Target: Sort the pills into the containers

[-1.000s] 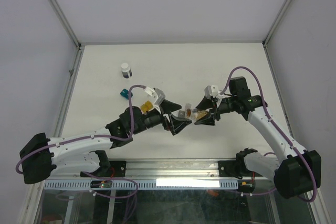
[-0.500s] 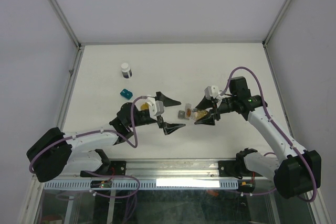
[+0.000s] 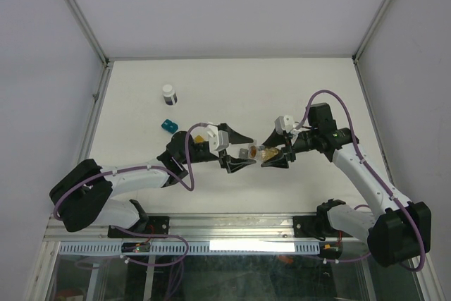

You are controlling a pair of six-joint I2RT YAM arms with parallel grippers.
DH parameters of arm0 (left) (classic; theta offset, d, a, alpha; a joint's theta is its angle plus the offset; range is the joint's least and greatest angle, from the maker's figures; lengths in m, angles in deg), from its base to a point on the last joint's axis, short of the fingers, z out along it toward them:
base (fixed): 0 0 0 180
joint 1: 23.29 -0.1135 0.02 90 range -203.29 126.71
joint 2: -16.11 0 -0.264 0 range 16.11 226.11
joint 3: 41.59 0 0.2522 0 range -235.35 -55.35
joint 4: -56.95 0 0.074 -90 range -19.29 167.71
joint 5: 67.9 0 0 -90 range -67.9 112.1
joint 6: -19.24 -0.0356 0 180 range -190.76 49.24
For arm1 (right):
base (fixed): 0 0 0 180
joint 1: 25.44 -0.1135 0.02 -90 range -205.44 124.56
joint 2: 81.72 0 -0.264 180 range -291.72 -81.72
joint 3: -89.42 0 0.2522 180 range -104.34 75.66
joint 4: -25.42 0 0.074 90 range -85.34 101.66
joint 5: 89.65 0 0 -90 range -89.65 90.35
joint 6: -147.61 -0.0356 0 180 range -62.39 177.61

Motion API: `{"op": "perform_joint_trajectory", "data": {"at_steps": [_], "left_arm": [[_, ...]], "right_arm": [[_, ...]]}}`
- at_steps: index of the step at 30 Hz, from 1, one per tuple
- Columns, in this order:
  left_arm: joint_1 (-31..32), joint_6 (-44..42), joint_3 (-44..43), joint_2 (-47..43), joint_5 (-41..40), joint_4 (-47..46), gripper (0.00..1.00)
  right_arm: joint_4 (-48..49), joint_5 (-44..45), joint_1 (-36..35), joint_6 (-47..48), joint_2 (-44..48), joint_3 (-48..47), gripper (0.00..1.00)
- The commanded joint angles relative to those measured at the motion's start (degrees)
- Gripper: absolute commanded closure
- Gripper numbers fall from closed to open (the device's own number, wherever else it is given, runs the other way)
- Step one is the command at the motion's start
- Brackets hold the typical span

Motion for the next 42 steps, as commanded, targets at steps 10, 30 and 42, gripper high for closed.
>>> {"op": "perform_joint_trajectory", "data": {"at_steps": [10,30,42], "left_arm": [[0.0,9.4,-2.5,0.5,1.7,-8.1,0.54],[7.1,41.2,-6.6,-5.8,-36.1,23.6,1.0],[10.0,46.5,-14.5,-2.3,-46.9,38.4,1.0]], "right_arm": [[0.6,-1.6,-0.2,1.1,0.1,-0.5,1.0],[1.7,0.6,-0.2,-1.5,-1.5,-1.4,1.0],[2.6,0.7,-0.2,-3.1,-1.7,-1.4,1.0]]}}
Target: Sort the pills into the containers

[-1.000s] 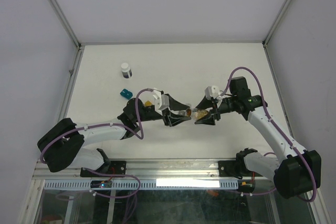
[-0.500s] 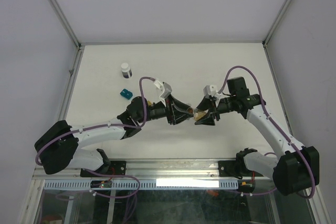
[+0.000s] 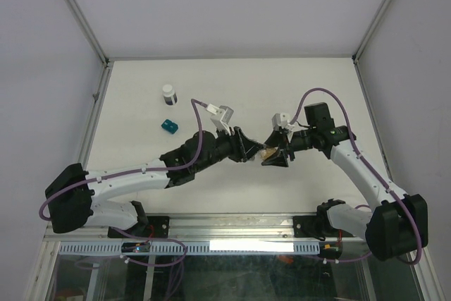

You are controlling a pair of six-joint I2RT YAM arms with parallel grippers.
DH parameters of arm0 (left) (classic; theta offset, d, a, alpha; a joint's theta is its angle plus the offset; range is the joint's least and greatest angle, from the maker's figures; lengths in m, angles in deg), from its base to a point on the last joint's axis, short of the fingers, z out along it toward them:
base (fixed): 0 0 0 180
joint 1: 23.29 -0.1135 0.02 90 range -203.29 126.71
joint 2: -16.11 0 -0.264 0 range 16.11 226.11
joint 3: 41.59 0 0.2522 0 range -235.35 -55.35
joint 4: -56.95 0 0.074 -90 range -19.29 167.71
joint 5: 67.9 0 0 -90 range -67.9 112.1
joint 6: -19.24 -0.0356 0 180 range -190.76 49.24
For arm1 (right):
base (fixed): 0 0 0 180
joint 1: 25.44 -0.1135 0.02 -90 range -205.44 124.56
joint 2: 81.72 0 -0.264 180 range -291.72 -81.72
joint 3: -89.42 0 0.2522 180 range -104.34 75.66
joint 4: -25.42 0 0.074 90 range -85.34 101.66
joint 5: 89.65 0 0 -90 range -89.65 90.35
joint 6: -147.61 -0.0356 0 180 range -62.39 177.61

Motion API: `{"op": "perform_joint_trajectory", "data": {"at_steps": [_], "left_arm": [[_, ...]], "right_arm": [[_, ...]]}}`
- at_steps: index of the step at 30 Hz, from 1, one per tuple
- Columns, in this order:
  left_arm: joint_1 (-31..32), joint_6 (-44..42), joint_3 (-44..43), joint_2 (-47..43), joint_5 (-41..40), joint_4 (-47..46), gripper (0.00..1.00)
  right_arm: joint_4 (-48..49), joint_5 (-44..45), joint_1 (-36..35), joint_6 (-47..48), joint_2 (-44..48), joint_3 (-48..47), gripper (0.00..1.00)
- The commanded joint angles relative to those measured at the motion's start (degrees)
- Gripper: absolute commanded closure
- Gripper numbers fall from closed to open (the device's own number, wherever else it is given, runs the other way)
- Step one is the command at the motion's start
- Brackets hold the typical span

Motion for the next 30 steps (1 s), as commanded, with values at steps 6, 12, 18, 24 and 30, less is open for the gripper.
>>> {"op": "perform_joint_trajectory", "data": {"at_steps": [6,12,18,24,30], "left_arm": [[-0.2,4.3,-2.7,-0.6,-10.8,8.6,0.71],[-0.2,0.3,2.0,-4.4,-6.2,-3.4,0.16],[-0.4,-13.3,10.0,-10.7,0.2,-16.7,0.01],[-2.8,-44.2,16.7,-14.0,27.3,-25.3,0.01],[-3.8,-64.0,12.0,-10.5,32.3,-14.7,0.01]], "right_arm": [[2.6,-2.8,-0.4,-0.1,0.5,-1.5,1.0],[2.5,-2.9,-0.4,-0.1,0.4,-1.5,1.0],[2.3,-3.2,-0.4,0.2,0.7,-1.4,1.0],[-1.0,-4.4,-0.6,5.1,0.9,-1.3,1.0],[-4.2,-2.9,-1.5,10.7,1.2,-1.4,1.0]]}}
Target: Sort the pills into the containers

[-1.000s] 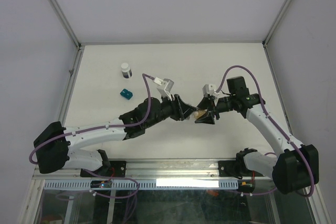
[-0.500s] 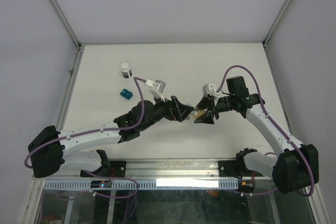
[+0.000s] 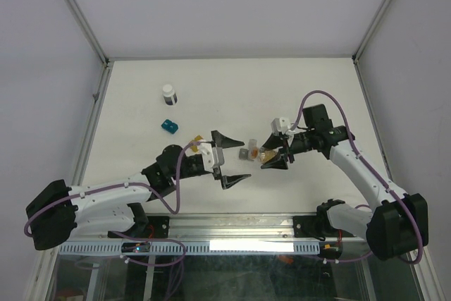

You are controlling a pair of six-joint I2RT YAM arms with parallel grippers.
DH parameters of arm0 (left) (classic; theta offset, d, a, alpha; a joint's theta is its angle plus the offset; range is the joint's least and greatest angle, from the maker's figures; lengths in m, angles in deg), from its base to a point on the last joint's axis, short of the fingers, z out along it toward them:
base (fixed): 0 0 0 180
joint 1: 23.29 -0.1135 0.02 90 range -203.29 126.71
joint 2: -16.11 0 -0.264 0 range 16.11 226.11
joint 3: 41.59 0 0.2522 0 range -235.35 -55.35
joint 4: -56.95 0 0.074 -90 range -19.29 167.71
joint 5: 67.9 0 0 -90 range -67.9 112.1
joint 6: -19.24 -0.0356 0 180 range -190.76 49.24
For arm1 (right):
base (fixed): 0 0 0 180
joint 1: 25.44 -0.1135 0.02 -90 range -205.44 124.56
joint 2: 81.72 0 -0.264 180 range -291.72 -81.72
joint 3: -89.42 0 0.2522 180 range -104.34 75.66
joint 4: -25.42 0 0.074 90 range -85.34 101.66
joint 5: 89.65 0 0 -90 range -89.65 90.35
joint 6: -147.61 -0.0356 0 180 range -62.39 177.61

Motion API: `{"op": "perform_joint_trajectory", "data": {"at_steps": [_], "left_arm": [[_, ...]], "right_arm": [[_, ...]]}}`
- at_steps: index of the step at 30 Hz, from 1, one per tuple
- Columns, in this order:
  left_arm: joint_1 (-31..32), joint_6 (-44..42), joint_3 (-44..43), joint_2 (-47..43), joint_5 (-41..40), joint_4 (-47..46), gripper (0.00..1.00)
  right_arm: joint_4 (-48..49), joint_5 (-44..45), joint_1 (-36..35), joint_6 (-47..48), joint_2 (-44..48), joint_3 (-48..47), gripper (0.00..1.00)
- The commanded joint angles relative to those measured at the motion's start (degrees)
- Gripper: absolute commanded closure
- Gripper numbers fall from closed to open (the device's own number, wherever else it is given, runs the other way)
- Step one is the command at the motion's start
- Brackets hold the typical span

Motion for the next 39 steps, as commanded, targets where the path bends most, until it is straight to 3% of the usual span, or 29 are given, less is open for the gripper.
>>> {"op": "perform_joint_trajectory", "data": {"at_steps": [1,10,18,21,23,25,27,30,33,36,39], "left_arm": [[-1.7,-20.1,-5.2,3.2,9.7,4.0,0.03],[-2.4,-19.7,-12.3,11.7,13.7,8.0,0.19],[-2.3,-18.5,-13.6,12.9,15.4,8.8,0.46],[-2.4,-17.9,-13.6,12.9,16.6,8.8,0.58],[-2.7,-16.2,-13.9,13.0,16.8,8.9,0.82],[-3.1,-12.8,-14.4,13.3,16.1,9.2,0.93],[-3.7,-7.8,-14.5,13.4,14.2,9.2,1.0],[-3.7,4.5,-13.1,12.9,8.6,7.2,1.0],[-3.6,23.6,-11.3,11.9,1.7,4.9,1.0],[-2.9,49.2,-9.3,11.1,-11.5,6.6,1.0],[1.2,60.8,-9.8,11.0,-20.8,9.9,1.0]], "right_arm": [[-2.5,-1.9,-0.9,5.8,1.4,-1.5,1.0],[-1.9,0.5,-2.6,5.3,0.8,-1.7,1.0],[-1.5,1.0,-3.0,4.7,0.9,-1.8,1.0],[-1.4,1.2,-3.0,4.5,0.8,-1.8,1.0],[-1.4,1.2,-2.9,4.4,0.8,-1.8,1.0],[-1.3,1.4,-2.9,4.1,0.8,-1.9,1.0],[-0.9,1.6,-3.0,3.3,0.9,-2.0,1.0],[-0.2,1.9,-2.8,1.5,0.8,-2.4,1.0],[1.0,2.5,-2.7,-0.8,0.6,-2.7,1.0],[2.4,3.5,-2.7,-2.7,0.2,-2.9,1.0],[2.5,3.4,-2.7,-3.5,-0.2,-3.0,1.0]]}}
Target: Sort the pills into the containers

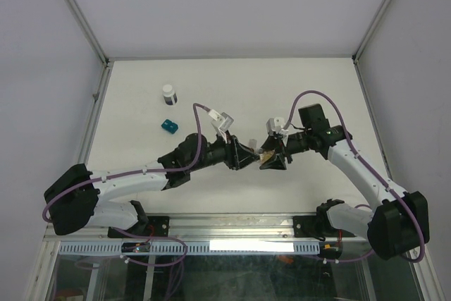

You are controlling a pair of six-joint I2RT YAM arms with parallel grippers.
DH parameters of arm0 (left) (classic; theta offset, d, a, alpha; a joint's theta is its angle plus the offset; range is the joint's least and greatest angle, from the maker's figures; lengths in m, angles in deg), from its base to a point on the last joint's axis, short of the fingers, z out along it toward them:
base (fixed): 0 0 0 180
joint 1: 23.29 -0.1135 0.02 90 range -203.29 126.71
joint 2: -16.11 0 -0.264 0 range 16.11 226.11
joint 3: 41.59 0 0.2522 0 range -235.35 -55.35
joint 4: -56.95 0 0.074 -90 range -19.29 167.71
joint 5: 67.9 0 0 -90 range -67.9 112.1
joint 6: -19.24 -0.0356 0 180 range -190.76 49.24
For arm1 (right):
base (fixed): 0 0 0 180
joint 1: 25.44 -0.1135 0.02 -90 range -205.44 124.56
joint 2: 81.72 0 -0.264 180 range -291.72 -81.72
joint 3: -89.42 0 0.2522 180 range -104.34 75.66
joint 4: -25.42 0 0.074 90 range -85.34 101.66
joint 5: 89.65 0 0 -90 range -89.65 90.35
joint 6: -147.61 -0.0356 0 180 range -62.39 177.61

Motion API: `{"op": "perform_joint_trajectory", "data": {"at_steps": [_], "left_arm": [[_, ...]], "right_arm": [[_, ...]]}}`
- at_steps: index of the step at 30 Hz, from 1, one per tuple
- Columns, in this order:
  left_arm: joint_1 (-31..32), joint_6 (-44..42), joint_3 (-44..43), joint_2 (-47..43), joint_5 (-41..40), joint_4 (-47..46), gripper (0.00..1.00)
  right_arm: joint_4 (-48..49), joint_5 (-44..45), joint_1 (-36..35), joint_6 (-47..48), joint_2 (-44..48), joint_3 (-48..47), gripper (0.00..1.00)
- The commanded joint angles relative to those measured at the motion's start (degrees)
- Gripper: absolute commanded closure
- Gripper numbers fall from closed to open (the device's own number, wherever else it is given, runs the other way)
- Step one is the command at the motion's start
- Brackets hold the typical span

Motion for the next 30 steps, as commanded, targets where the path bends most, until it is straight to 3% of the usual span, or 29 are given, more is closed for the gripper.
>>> {"op": "perform_joint_trajectory", "data": {"at_steps": [1,7,8,10,12,15,20,24,27,30], "left_arm": [[4.4,30.0,-1.3,-2.0,-18.9,3.0,1.0],[5.8,26.3,-4.8,-2.5,-21.7,5.9,1.0],[5.8,25.9,-4.9,-2.7,-21.7,5.9,0.91],[5.8,21.6,-4.7,-3.4,-21.2,5.0,0.51],[5.8,17.3,-3.3,-4.9,-20.4,3.6,0.22],[5.8,7.0,1.0,-8.5,-17.9,-2.0,0.02],[5.7,-17.8,10.3,-14.5,-6.7,-15.5,0.01],[5.7,-37.6,11.6,-14.5,8.2,-15.1,0.01],[5.2,-45.9,10.3,-12.3,10.5,-13.5,0.01],[2.9,-47.7,6.4,-9.0,12.8,-10.5,0.04]], "right_arm": [[2.7,-1.1,-0.1,-1.3,-0.1,-2.7,1.0],[2.4,-1.7,0.2,-1.9,0.0,-3.0,1.0],[2.5,-1.8,0.4,-1.9,0.1,-3.0,1.0],[2.4,-2.0,0.6,-1.9,0.2,-3.0,1.0],[2.2,-2.4,0.6,-1.9,0.2,-3.0,1.0],[1.8,-2.8,0.7,-1.3,0.3,-2.9,1.0],[0.8,-3.4,0.7,0.3,0.3,-2.9,1.0],[0.0,-3.8,0.7,1.8,0.3,-2.9,1.0],[-0.4,-3.9,0.8,2.5,0.3,-2.8,1.0],[-0.7,-4.0,0.7,2.8,0.3,-2.7,1.0]]}}
